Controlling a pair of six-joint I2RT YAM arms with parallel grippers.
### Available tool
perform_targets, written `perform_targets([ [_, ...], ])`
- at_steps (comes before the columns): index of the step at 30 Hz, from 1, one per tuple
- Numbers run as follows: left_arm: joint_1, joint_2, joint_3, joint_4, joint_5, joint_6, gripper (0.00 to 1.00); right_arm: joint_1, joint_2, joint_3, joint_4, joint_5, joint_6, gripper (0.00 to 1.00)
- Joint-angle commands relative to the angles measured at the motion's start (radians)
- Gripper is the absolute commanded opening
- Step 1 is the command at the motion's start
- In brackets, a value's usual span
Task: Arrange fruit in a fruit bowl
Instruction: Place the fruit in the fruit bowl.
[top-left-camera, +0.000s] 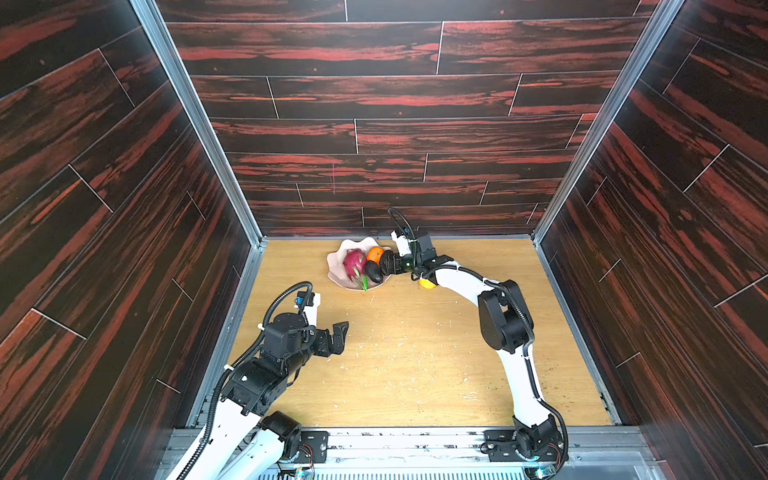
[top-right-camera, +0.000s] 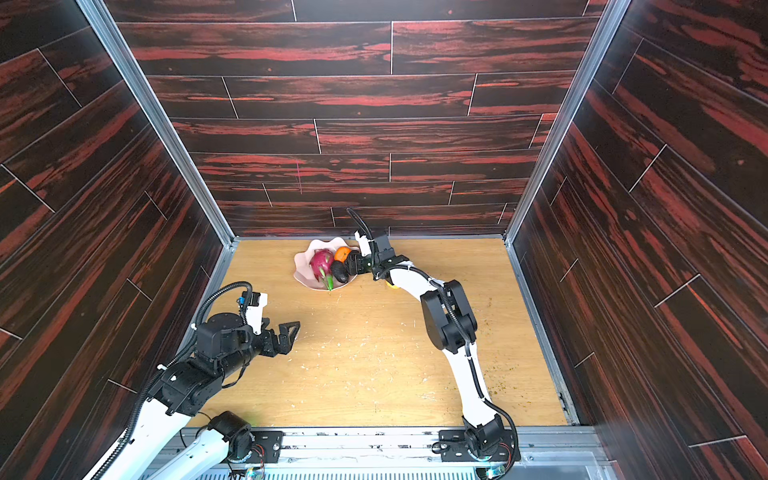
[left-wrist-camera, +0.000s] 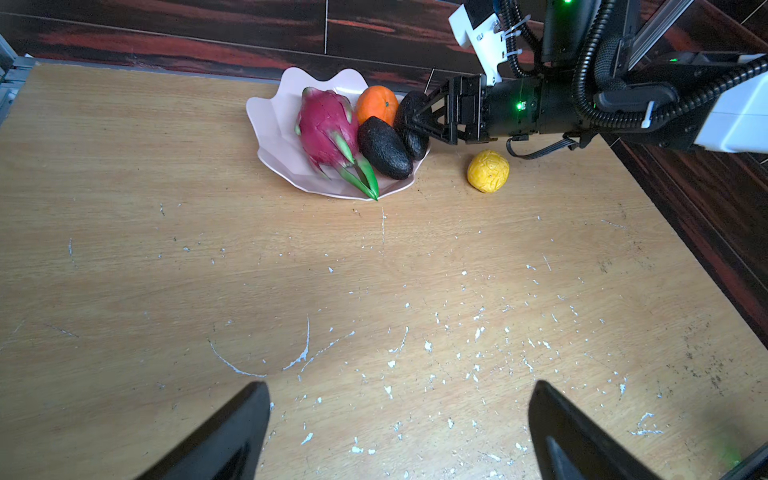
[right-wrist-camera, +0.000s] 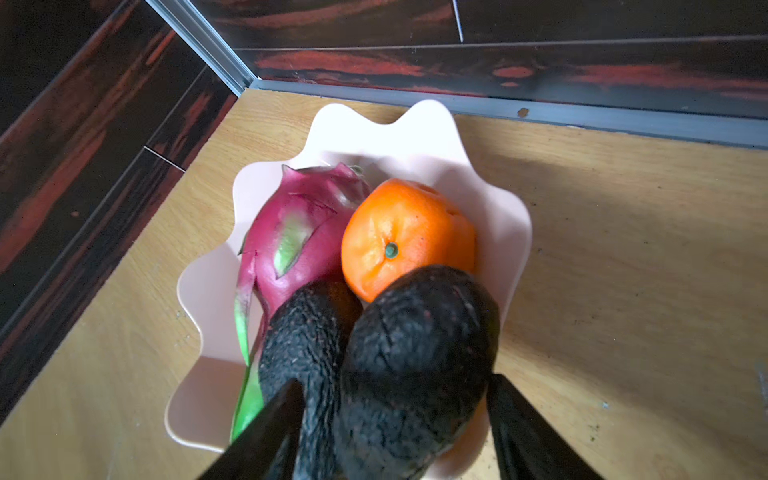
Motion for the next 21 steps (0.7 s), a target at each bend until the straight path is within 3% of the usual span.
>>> perform_targets([
  [1, 0.006, -0.011, -0.007, -0.009, 0.016, 0.015, 1.0, 0.008, -0.063, -0.035, -0.002, 0.027, -0.014, 0.76],
  [7, 0.005, -0.014, -0.009, -0.007, 0.026, 0.014, 1.0, 0.001, -0.203, -0.159, 0.008, 0.078, -0.01, 0.83],
  [14, 0.006, -0.004, -0.009, -0.002, 0.037, 0.015, 1.0, -0.047, -0.374, -0.385, 0.054, 0.081, 0.06, 0.84],
  [21, 0.005, 0.038, -0.023, 0.063, 0.229, 0.015, 0.99, -0.107, -0.443, -0.537, -0.019, 0.222, 0.066, 0.84],
])
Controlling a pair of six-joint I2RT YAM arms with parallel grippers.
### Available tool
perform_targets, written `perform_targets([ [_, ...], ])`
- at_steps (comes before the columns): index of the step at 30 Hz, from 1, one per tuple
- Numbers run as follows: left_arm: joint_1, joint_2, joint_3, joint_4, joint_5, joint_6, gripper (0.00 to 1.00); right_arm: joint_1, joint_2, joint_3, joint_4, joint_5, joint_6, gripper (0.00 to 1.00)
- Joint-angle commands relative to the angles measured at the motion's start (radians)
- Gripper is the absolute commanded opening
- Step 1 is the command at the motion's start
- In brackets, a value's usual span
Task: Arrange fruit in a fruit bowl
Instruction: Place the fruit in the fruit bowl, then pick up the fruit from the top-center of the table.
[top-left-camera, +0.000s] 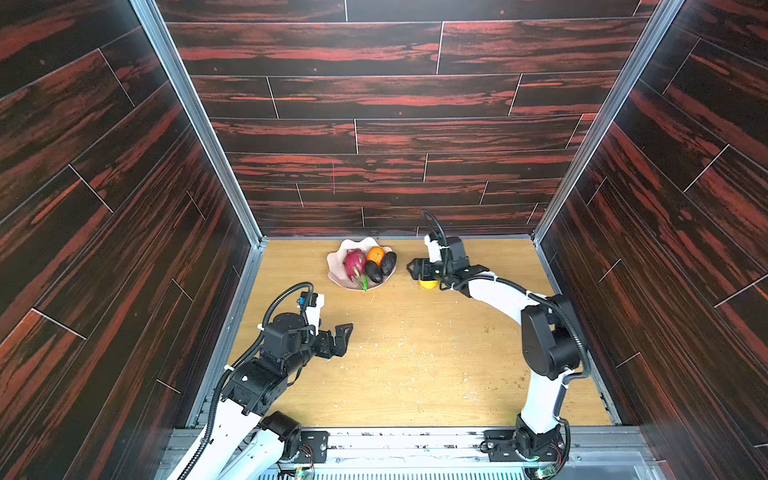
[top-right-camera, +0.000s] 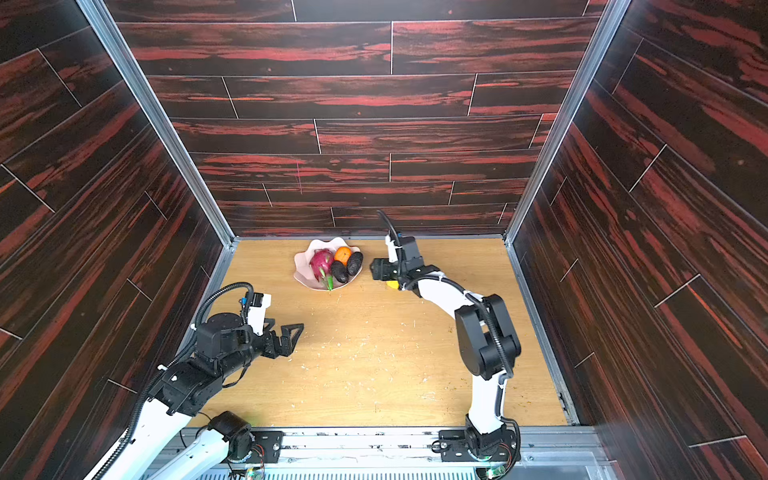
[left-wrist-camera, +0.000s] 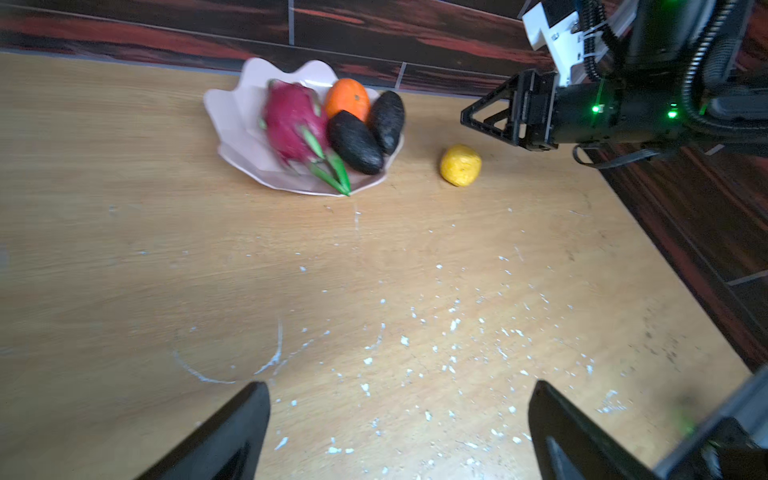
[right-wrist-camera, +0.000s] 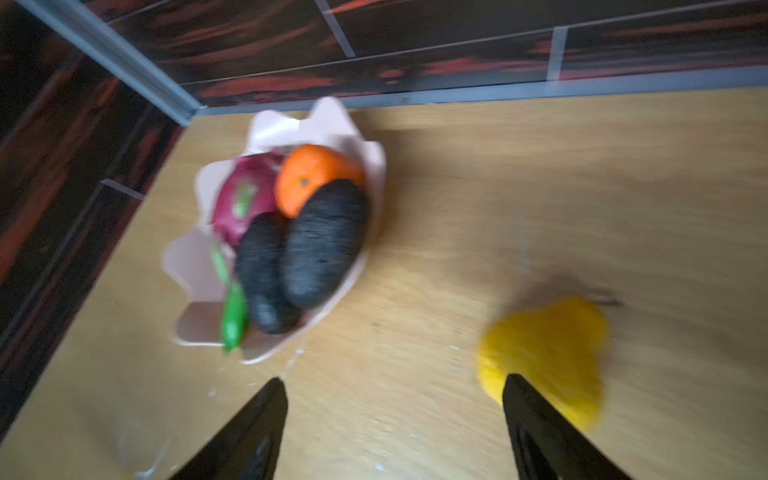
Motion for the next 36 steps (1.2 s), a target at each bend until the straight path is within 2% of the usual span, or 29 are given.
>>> perform_targets([
  [1, 0.004, 0.031, -0.011, 0.033, 0.118, 0.022, 0.99, -0.006, -0.02, -0.044, -0.054, 0.107, -0.015, 0.84],
  [4, 0.003, 0.05, -0.007, 0.025, 0.121, 0.029, 1.0, -0.01, 0.006, -0.041, -0.063, 0.145, -0.033, 0.84],
  [11, 0.004, 0.051, -0.009, 0.026, 0.113, 0.03, 1.0, -0.018, 0.077, 0.007, -0.053, 0.134, -0.028, 0.84],
  [22, 0.004, 0.062, -0.007, 0.026, 0.116, 0.032, 0.99, -0.019, 0.225, 0.19, -0.19, 0.183, 0.014, 0.84],
  [25, 0.004, 0.064, -0.008, 0.029, 0.121, 0.032, 1.0, -0.018, 0.241, 0.2, -0.227, 0.213, 0.03, 0.84],
  [36, 0.004, 0.062, -0.007, 0.031, 0.124, 0.031, 1.0, -0.012, 0.258, 0.189, -0.245, 0.19, 0.041, 0.83],
])
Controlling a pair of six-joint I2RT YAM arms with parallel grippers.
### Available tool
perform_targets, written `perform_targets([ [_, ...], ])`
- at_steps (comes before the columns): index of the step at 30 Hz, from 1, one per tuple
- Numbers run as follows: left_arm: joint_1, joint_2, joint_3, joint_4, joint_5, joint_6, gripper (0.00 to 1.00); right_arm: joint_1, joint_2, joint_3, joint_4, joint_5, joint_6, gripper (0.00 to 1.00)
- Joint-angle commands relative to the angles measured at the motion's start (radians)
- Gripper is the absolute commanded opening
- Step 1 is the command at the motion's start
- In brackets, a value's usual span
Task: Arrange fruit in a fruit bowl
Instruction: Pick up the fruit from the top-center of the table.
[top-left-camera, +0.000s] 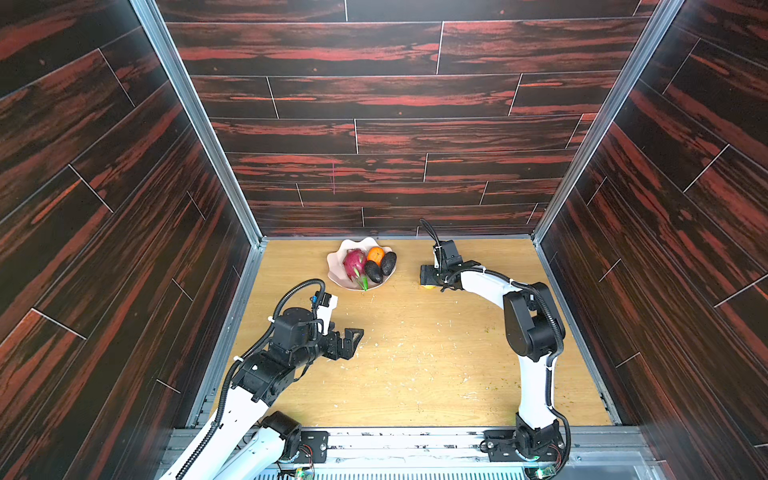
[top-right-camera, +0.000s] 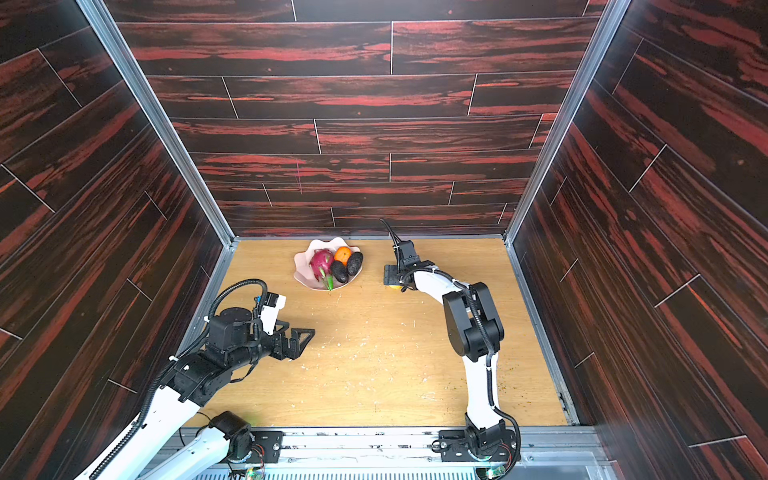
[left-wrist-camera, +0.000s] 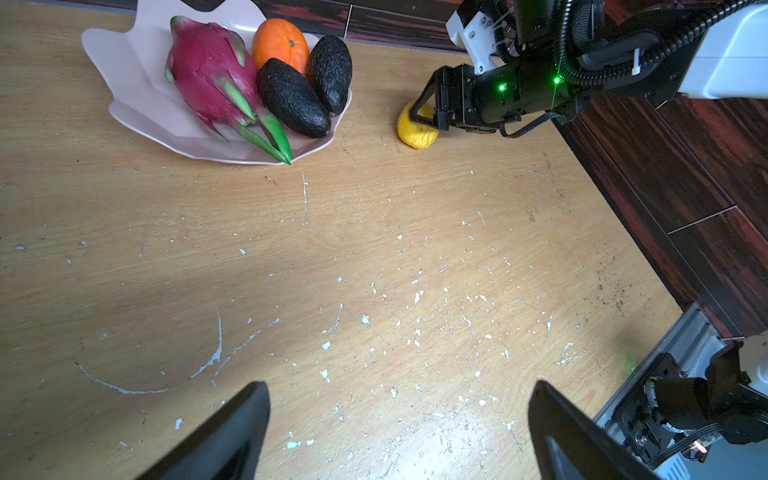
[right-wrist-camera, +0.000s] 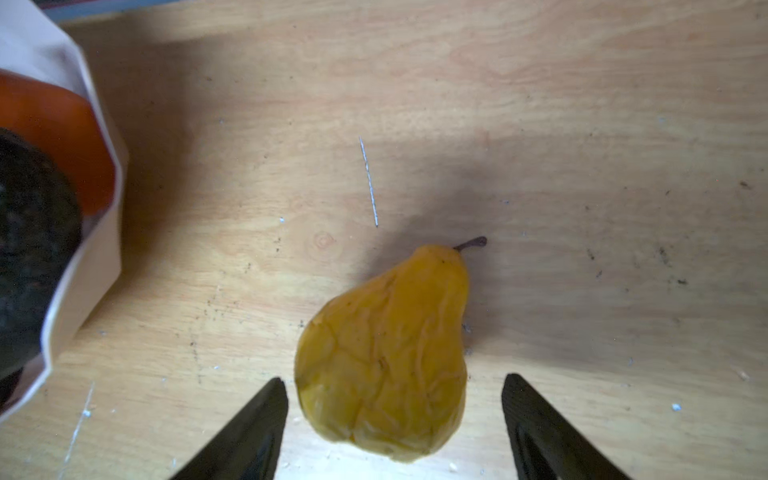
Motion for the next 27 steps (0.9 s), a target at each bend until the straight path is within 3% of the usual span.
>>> perform_targets([
  [1, 0.004, -0.009, -0.007, 0.015, 0.01, 0.018, 1.0, 0.006, 0.052, 0.008, -0.023, 0.005, 0.019, 0.83],
  [11, 0.004, -0.021, -0.008, 0.013, 0.005, 0.017, 1.0, 0.007, 0.092, 0.048, -0.028, -0.018, 0.033, 0.74],
  [15, 0.004, -0.022, -0.007, 0.013, 0.002, 0.017, 1.0, 0.007, 0.084, 0.041, -0.022, -0.03, 0.037, 0.52],
  [18, 0.004, -0.03, -0.005, 0.007, -0.014, 0.019, 1.0, 0.01, 0.046, 0.01, -0.005, -0.033, 0.021, 0.51],
  [27, 0.004, -0.14, -0.006, -0.047, -0.279, 0.0, 1.0, 0.068, -0.229, -0.205, 0.196, -0.11, -0.081, 0.5],
])
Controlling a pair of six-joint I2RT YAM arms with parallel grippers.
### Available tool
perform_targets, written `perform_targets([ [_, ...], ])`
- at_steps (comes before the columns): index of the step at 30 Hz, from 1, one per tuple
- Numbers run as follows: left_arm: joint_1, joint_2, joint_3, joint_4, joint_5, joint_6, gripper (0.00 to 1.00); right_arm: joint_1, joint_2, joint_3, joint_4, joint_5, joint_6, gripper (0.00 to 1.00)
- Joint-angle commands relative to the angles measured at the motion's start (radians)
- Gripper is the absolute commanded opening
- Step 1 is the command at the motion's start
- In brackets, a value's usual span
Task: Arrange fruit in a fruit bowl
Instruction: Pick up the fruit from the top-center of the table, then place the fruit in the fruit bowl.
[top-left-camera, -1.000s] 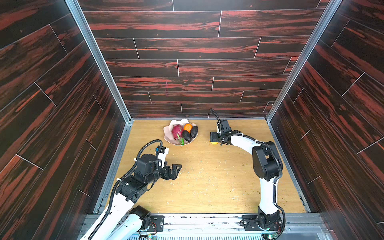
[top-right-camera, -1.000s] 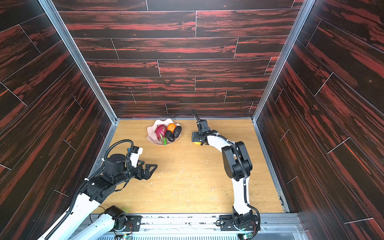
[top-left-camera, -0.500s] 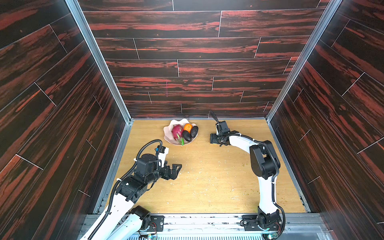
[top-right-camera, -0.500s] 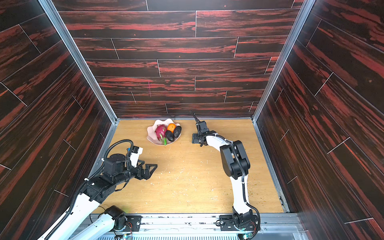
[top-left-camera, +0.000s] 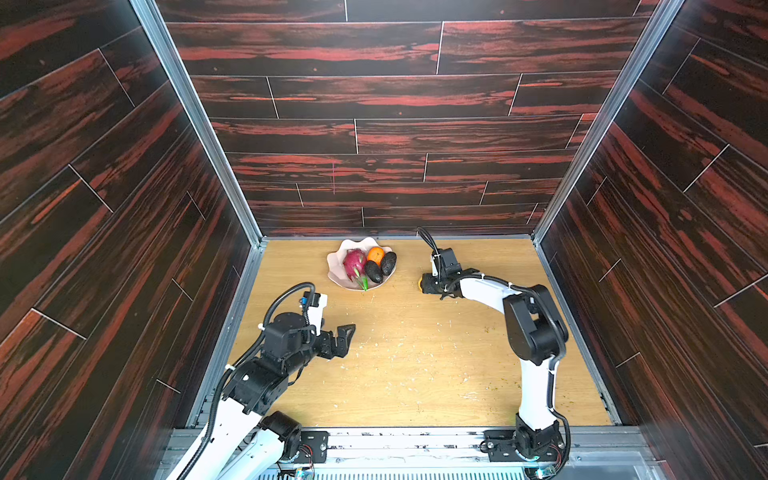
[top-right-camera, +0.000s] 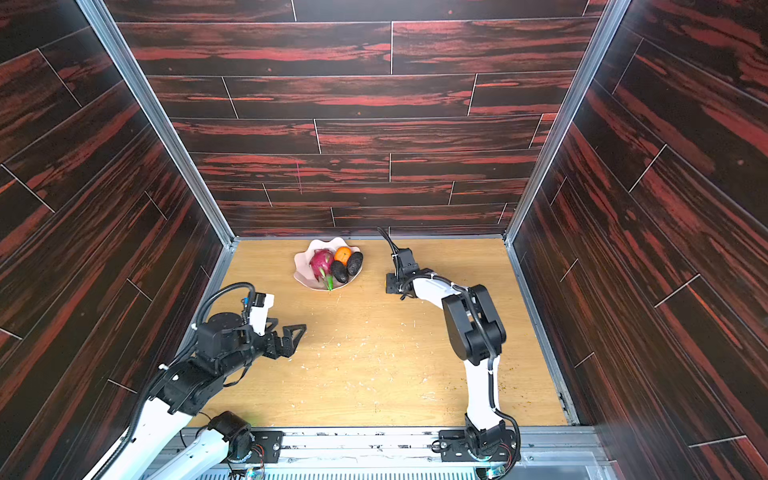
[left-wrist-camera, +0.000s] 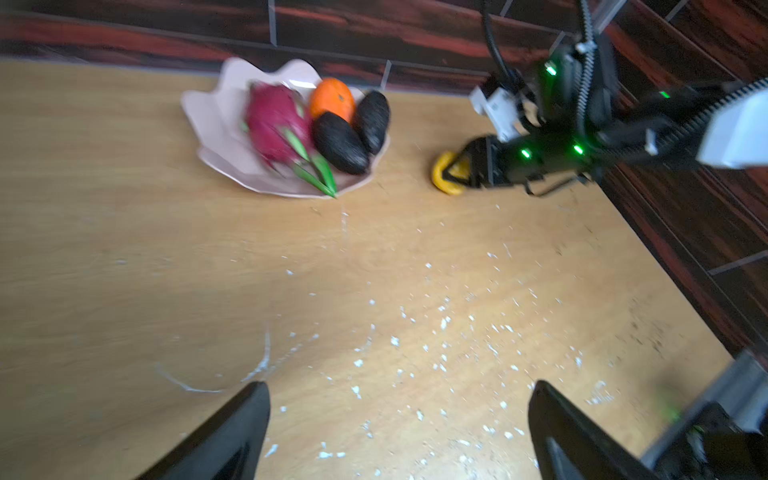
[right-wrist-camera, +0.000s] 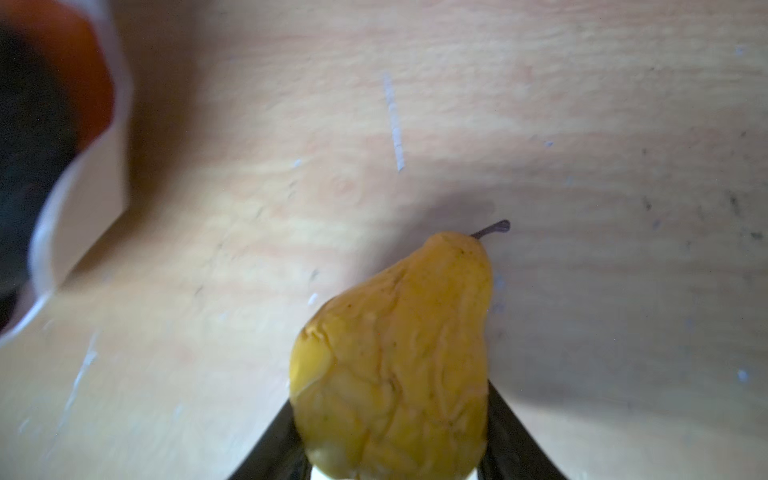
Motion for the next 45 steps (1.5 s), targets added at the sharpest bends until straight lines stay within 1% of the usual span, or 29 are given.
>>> perform_targets([
  [1, 0.004, -0.043, -0.005, -0.033, -0.117, 0.004, 1.0, 0.046, -0.165, -0.063, 0.14, -0.068, -0.073, 0.5],
  [5, 0.005, -0.063, 0.016, -0.071, -0.109, 0.008, 1.0, 0.108, -0.219, -0.088, 0.227, -0.087, -0.124, 0.5],
  [8, 0.005, -0.091, 0.035, -0.135, -0.131, -0.003, 0.99, 0.131, -0.233, -0.082, 0.29, -0.16, -0.107, 0.5],
  [11, 0.005, -0.121, 0.058, -0.161, -0.175, -0.042, 0.99, 0.164, -0.229, -0.055, 0.349, -0.222, -0.102, 0.5],
  [15, 0.005, -0.114, 0.123, -0.272, -0.23, -0.113, 1.0, 0.213, -0.162, 0.036, 0.372, -0.32, -0.116, 0.5],
  [19, 0.005, -0.115, 0.16, -0.349, -0.255, -0.152, 0.99, 0.255, -0.078, 0.124, 0.392, -0.355, -0.126, 0.5],
  [25, 0.006, -0.175, 0.184, -0.394, -0.281, -0.162, 1.0, 0.277, 0.056, 0.234, 0.398, -0.402, -0.12, 0.5],
  [28, 0.005, -0.179, 0.174, -0.394, -0.277, -0.173, 1.0, 0.291, 0.109, 0.273, 0.406, -0.411, -0.135, 0.49],
  [32, 0.006, -0.169, 0.16, -0.381, -0.256, -0.184, 0.99, 0.306, 0.207, 0.392, 0.348, -0.397, -0.171, 0.49],
  [41, 0.006, -0.174, 0.131, -0.345, -0.226, -0.162, 1.0, 0.319, 0.393, 0.618, 0.246, -0.279, -0.187, 0.5],
  [45, 0.006, -0.169, 0.118, -0.326, -0.21, -0.16, 1.0, 0.323, 0.465, 0.703, 0.186, -0.261, -0.187, 0.5],
])
